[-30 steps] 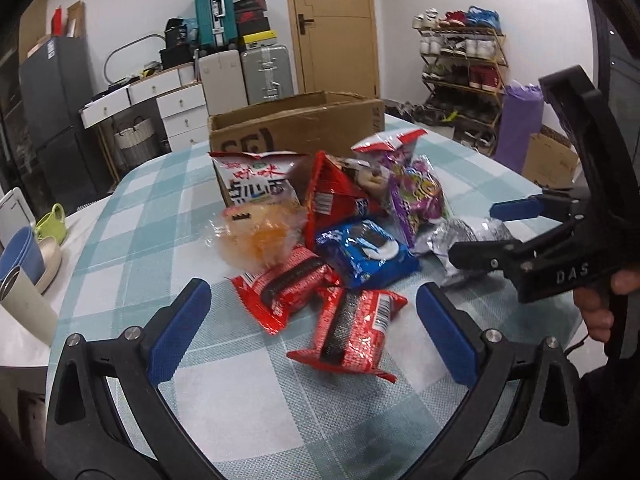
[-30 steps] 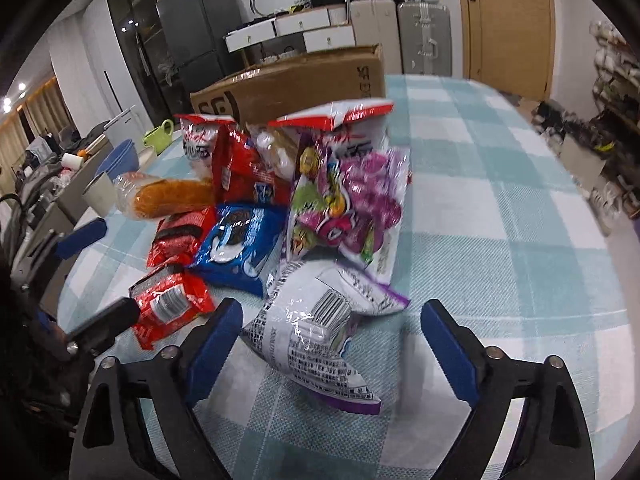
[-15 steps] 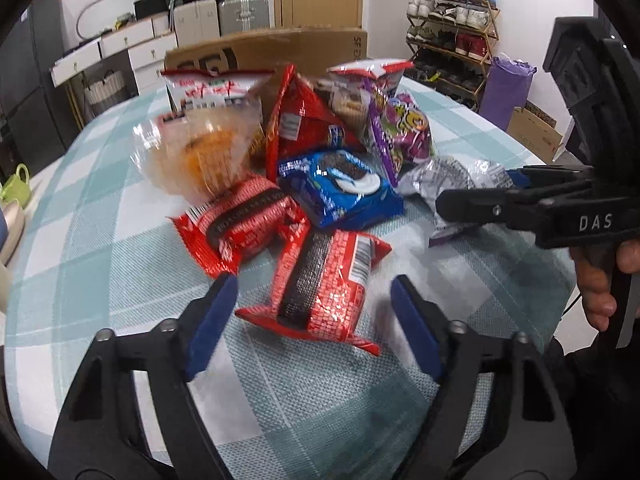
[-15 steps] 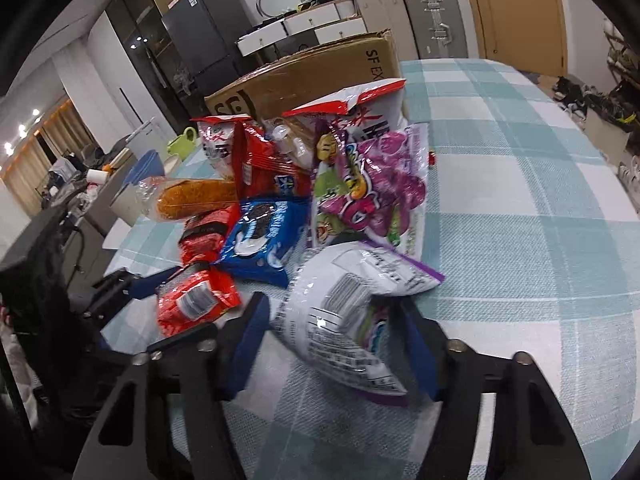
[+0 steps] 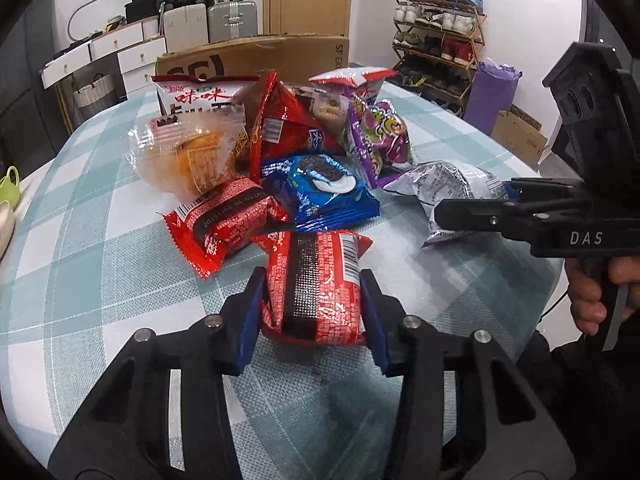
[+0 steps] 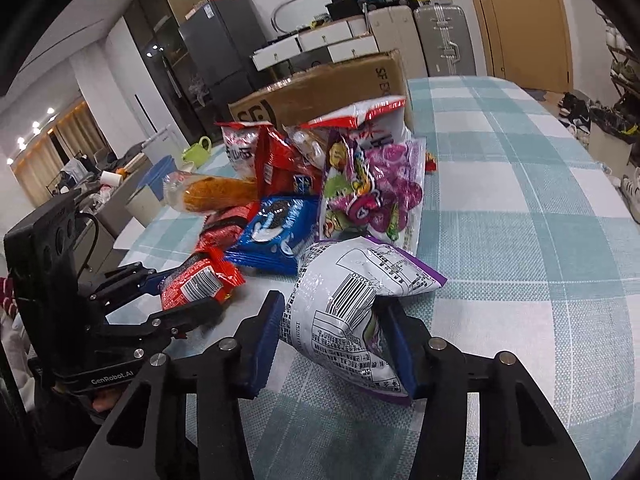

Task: Organize snacks
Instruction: 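Lift both held packets and carry them over the cardboard box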

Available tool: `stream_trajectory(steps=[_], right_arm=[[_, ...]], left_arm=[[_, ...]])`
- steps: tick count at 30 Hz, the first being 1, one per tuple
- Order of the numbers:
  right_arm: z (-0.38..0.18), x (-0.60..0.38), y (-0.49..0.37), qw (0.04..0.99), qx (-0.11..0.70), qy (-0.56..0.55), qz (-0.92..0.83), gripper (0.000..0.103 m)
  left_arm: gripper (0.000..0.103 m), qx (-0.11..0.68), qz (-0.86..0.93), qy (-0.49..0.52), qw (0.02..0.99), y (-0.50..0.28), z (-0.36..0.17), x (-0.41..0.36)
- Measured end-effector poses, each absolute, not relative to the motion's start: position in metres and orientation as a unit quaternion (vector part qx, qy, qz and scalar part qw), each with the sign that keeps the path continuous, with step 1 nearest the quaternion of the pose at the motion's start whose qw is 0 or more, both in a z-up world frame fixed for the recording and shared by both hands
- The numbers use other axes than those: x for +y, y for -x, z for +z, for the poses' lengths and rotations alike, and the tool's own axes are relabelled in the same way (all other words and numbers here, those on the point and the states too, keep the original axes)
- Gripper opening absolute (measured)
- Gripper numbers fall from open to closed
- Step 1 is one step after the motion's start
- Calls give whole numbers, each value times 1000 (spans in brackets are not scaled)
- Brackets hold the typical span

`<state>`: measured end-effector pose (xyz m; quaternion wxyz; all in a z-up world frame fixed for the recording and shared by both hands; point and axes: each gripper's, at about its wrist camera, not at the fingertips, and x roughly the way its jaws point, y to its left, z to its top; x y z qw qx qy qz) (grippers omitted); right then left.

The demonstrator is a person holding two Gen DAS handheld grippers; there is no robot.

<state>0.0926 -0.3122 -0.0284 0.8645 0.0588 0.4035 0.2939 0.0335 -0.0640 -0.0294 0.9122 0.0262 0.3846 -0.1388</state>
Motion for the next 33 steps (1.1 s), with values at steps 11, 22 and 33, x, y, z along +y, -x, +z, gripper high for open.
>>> stream_trajectory(steps=[11, 22, 33], right_arm=[[13, -323, -78, 890, 319, -74, 316, 50], [55, -321, -82, 906, 266, -67, 323, 50], [76, -312, -118, 910, 254, -61, 321, 50]], left_arm=[[42, 342, -131, 4, 931, -21, 9, -58], [42, 284, -104, 13, 953, -20, 62, -45], [42, 270, -69, 36, 960, -45, 94, -34]])
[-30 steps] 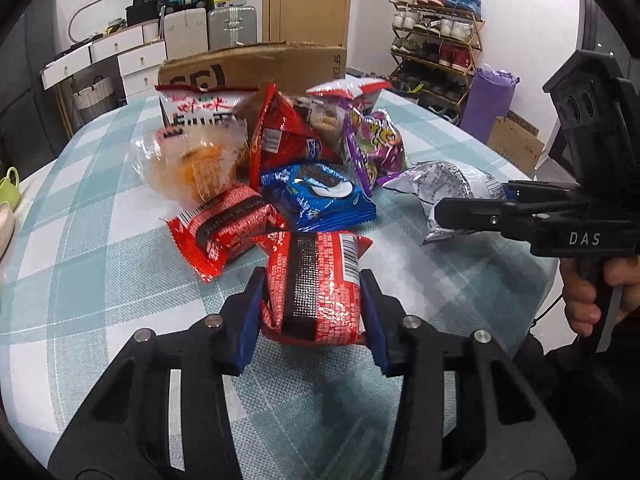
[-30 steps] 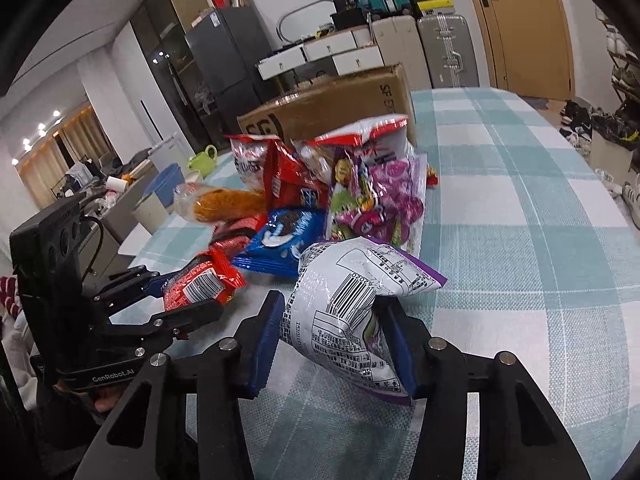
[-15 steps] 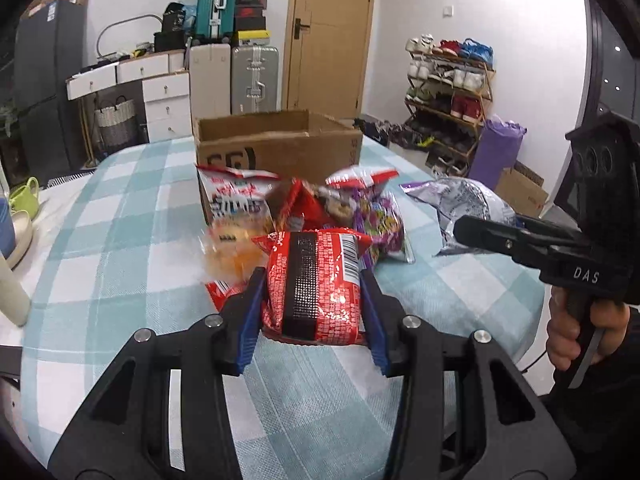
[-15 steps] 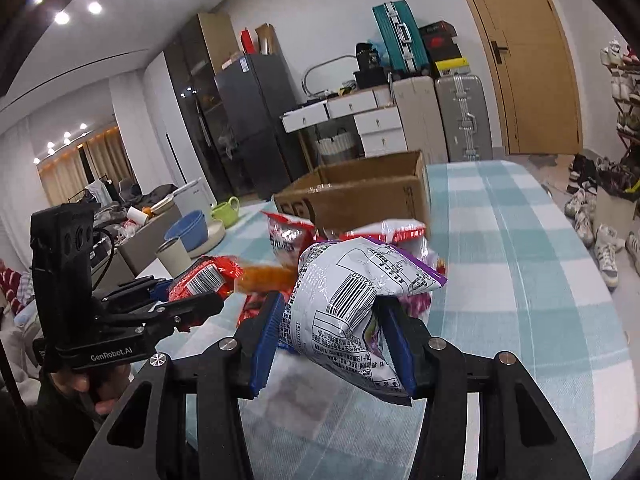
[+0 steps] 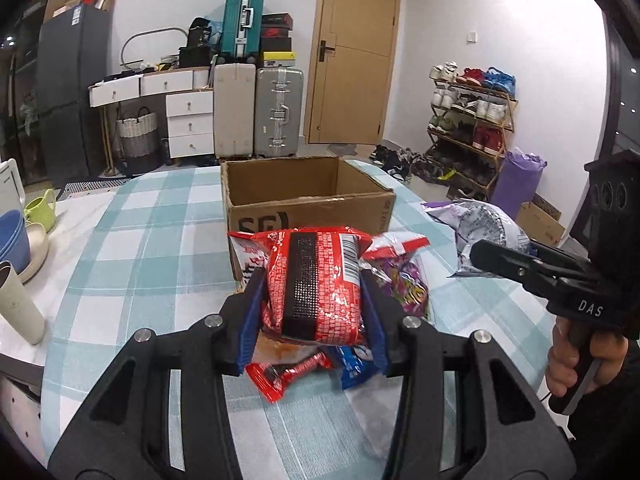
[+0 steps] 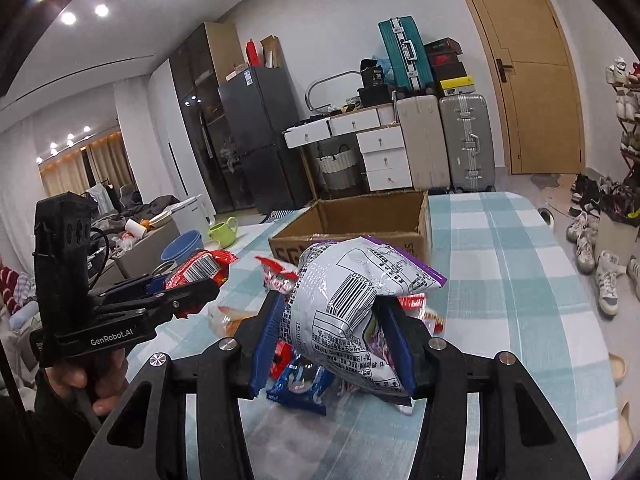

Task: Organize snacks
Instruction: 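Lift both held packets and carry them over the cardboard box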

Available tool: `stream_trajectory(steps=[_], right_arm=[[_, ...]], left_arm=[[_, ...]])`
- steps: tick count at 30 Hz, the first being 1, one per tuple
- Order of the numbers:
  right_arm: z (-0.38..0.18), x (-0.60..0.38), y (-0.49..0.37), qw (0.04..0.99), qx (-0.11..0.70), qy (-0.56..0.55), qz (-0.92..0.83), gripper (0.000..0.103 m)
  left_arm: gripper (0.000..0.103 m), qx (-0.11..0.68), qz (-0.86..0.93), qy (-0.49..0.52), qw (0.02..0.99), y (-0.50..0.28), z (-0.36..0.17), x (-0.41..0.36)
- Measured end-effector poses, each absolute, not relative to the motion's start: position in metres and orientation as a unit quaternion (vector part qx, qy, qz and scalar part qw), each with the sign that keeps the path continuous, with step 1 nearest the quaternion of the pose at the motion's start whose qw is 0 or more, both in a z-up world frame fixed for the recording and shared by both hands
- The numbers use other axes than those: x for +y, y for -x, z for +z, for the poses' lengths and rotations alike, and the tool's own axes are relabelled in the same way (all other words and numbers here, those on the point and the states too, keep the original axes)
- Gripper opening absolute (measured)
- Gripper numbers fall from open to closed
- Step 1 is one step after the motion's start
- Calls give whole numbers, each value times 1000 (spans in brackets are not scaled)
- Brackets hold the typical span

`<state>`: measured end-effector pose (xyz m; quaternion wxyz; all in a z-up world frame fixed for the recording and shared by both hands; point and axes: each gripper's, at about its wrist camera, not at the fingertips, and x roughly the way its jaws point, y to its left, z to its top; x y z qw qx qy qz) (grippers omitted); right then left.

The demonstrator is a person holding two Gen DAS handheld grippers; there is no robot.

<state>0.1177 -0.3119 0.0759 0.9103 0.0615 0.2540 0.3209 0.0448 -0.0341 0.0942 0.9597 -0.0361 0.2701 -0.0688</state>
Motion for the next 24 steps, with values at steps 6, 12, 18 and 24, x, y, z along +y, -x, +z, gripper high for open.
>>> stream_trajectory(steps=[6, 12, 18, 24], right_arm=[[84, -306, -146, 912, 252, -62, 318, 50], [87, -295, -175, 909, 253, -52, 326, 50], [92, -283, -200, 908, 253, -45, 332, 50], [112, -281, -226, 909, 248, -44, 331, 50]], left_arm=[[42, 265, -51, 39, 962, -67, 105, -25], [42, 263, -38, 32, 963, -97, 109, -20], [42, 267, -30, 29, 963, -129, 108, -15], [42, 268, -19, 27, 963, -156, 114, -15]])
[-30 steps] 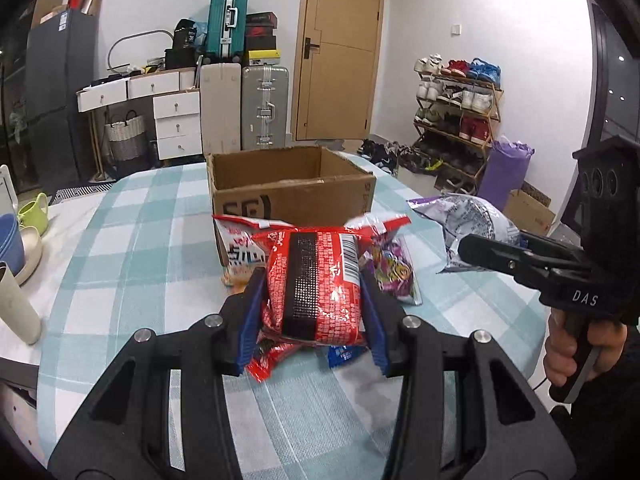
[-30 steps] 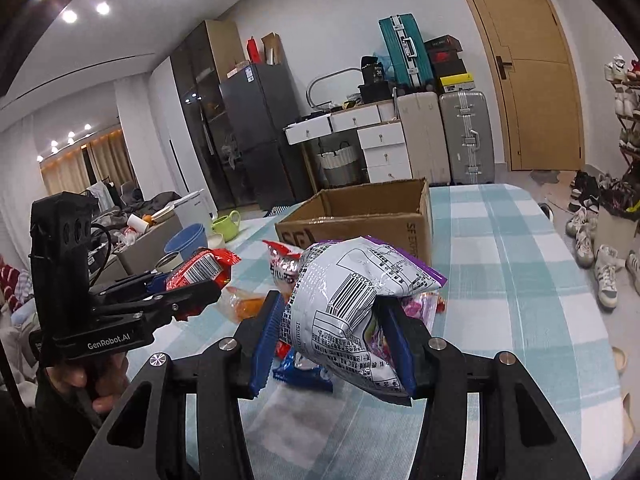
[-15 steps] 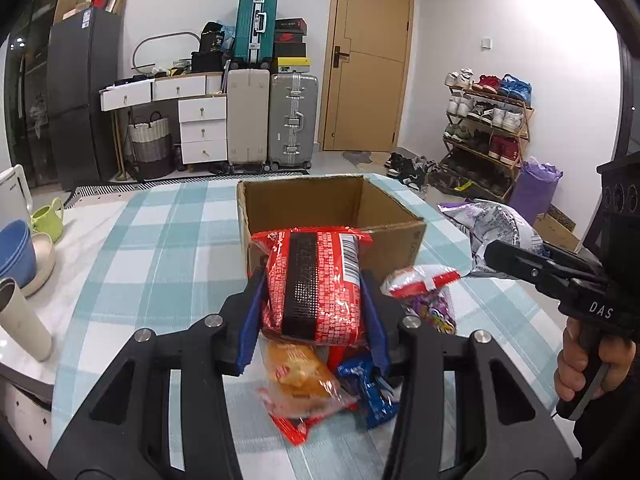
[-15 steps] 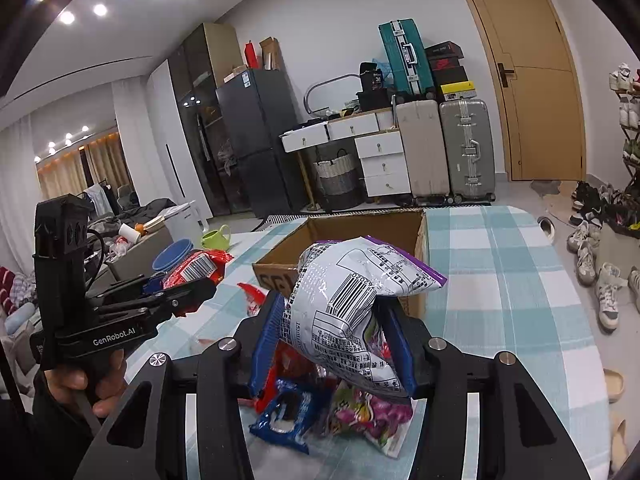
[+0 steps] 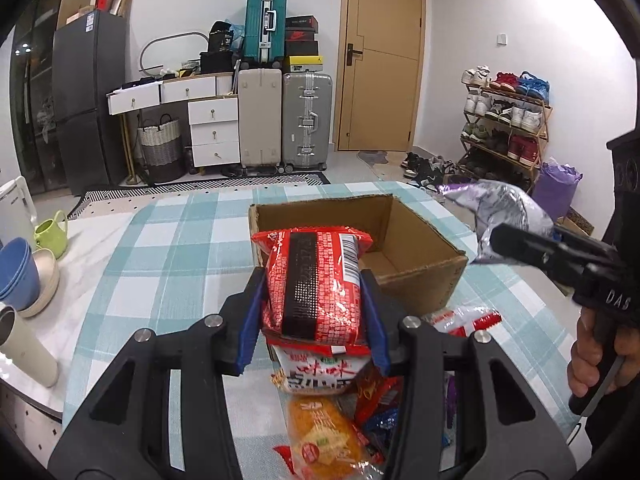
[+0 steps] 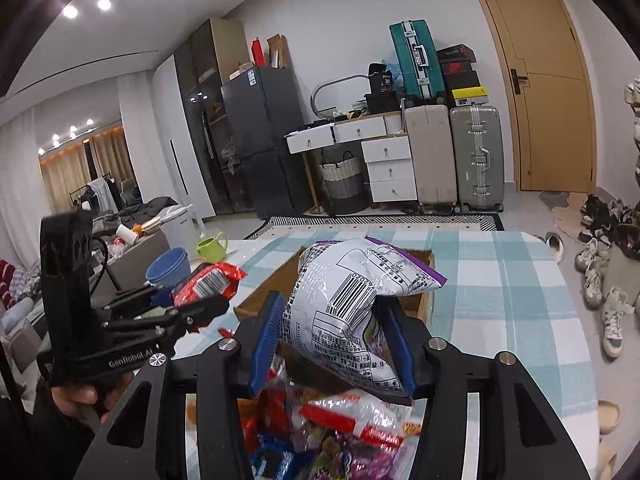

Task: Organize snacks
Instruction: 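Lift both held packets and carry them over the cardboard box, then open the left tool over the box while the right tool releases its bag inside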

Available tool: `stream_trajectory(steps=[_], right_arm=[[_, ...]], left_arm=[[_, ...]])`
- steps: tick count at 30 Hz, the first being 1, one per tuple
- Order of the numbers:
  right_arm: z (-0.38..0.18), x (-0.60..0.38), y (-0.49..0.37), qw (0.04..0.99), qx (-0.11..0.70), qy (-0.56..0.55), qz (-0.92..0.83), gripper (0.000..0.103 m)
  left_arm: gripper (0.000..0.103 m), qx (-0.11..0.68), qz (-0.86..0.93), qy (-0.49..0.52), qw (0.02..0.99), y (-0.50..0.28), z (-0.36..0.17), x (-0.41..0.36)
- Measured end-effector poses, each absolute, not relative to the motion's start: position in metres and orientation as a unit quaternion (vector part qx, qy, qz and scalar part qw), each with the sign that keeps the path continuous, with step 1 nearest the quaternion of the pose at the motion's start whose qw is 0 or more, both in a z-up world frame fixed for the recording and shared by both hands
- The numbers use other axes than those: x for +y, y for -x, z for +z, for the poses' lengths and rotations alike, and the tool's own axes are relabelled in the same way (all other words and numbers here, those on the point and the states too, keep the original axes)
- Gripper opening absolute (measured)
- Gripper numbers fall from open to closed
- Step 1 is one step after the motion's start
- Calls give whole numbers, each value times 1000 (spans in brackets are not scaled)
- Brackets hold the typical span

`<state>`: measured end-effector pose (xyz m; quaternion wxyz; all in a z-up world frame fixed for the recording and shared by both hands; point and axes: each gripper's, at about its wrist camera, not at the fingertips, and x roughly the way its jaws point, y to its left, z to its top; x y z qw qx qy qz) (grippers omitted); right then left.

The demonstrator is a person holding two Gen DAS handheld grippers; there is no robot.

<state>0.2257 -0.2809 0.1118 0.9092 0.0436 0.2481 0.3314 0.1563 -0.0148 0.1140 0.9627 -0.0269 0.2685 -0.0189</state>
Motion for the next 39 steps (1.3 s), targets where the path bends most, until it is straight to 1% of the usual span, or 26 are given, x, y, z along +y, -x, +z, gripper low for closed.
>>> stream_trajectory(steps=[6, 16, 31, 39], right_arm=[[120, -275, -244, 908, 253, -41, 332, 50], [110, -267, -271, 902, 273, -38, 333, 50], [87, -255, -299, 888, 304, -39, 342, 50], [73, -245, -306, 883, 316, -36, 346, 51]], left_arm=[[42, 267, -11, 26, 963, -181, 117, -9], [42, 288, -5, 34, 957, -233, 114, -2], [42, 315, -5, 21, 949, -265, 99, -2], [42, 342, -14, 8, 939, -287, 88, -5]])
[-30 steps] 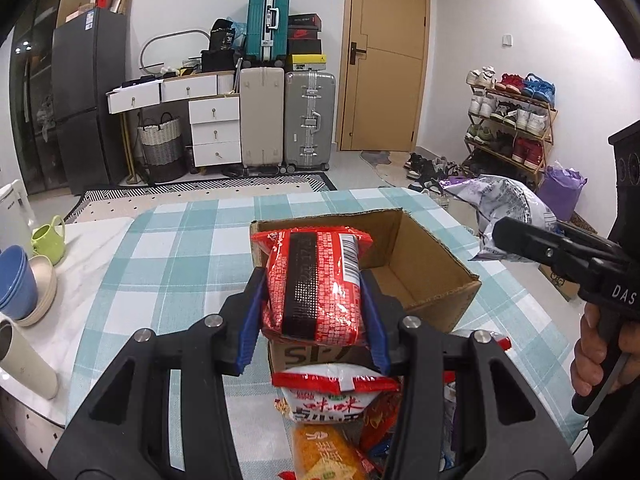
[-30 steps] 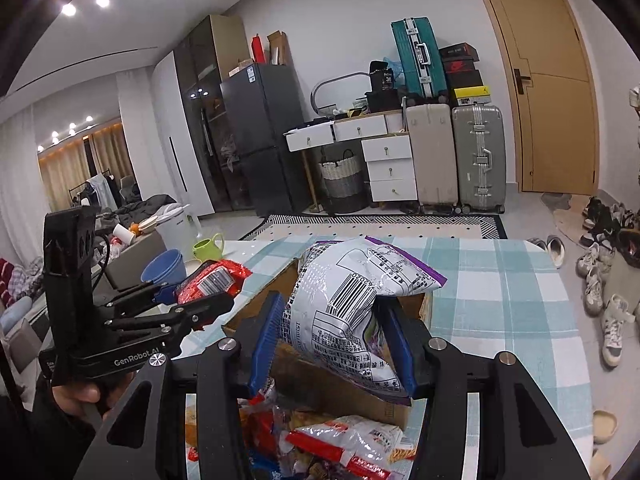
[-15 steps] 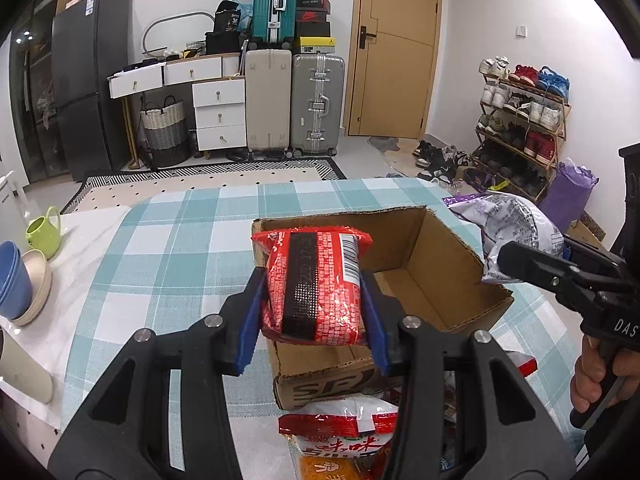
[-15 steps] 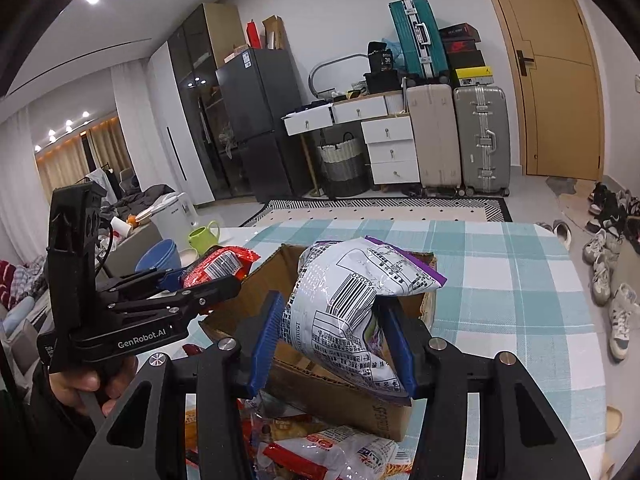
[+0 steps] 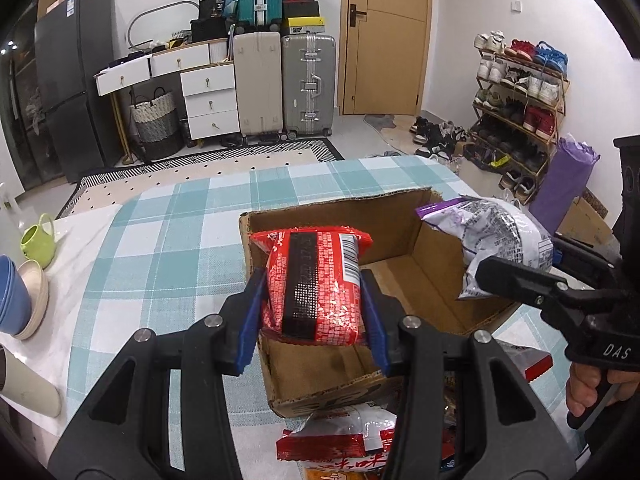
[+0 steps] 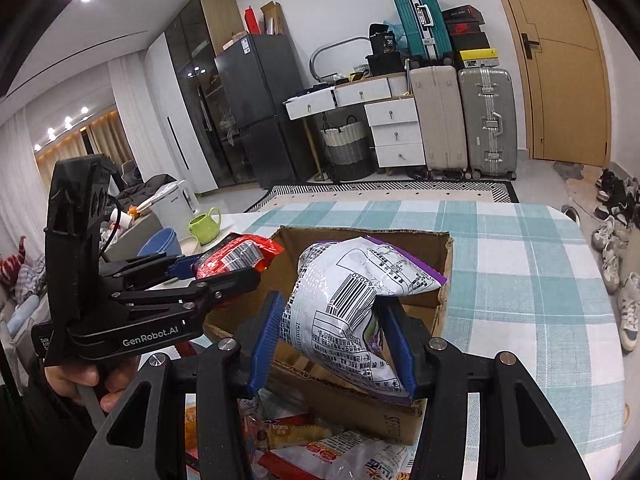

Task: Organize snacks
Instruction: 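Open the left tool over the box while the right tool releases its bag inside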

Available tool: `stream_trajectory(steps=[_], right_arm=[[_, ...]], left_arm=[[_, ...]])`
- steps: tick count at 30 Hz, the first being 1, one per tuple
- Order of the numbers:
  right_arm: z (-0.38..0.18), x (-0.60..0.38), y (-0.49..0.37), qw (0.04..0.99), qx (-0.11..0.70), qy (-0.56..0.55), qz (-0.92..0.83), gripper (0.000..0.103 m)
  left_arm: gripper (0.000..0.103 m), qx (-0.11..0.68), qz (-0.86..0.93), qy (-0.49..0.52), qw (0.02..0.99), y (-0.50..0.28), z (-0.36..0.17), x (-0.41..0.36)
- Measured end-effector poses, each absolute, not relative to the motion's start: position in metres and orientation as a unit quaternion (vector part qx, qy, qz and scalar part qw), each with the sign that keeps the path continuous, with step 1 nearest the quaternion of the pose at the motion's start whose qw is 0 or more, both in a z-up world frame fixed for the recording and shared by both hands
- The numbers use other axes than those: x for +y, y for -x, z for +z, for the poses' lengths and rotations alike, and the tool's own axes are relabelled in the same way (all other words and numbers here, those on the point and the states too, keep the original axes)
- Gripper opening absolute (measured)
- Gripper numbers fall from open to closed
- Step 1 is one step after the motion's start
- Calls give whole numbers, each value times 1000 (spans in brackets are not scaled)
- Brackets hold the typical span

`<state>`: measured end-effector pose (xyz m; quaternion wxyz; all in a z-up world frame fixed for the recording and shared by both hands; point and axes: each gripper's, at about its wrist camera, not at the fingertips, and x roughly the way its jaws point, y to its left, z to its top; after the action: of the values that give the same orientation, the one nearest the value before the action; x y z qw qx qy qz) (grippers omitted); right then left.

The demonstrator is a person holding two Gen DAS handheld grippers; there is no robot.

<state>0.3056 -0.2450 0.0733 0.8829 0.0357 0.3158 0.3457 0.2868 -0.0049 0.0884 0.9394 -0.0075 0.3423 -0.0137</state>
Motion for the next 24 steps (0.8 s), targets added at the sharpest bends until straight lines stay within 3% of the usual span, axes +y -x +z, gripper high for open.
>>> stream_trajectory(steps=[18, 20, 22, 24], right_arm=[[51, -228, -316, 869, 336, -36, 360, 53], [55, -229, -311, 874, 325, -34, 361, 62], [60, -234, -306, 883, 309, -38, 351, 88], [66, -243, -300, 889, 298, -53, 345, 97]], left_arm=[[42, 377, -32, -23, 925, -322, 63, -18], [42, 373, -29, -19, 927, -323, 63, -16], [45, 367, -22, -17, 930, -322, 65, -15], [53, 363, -14, -18, 931, -320, 69, -12]])
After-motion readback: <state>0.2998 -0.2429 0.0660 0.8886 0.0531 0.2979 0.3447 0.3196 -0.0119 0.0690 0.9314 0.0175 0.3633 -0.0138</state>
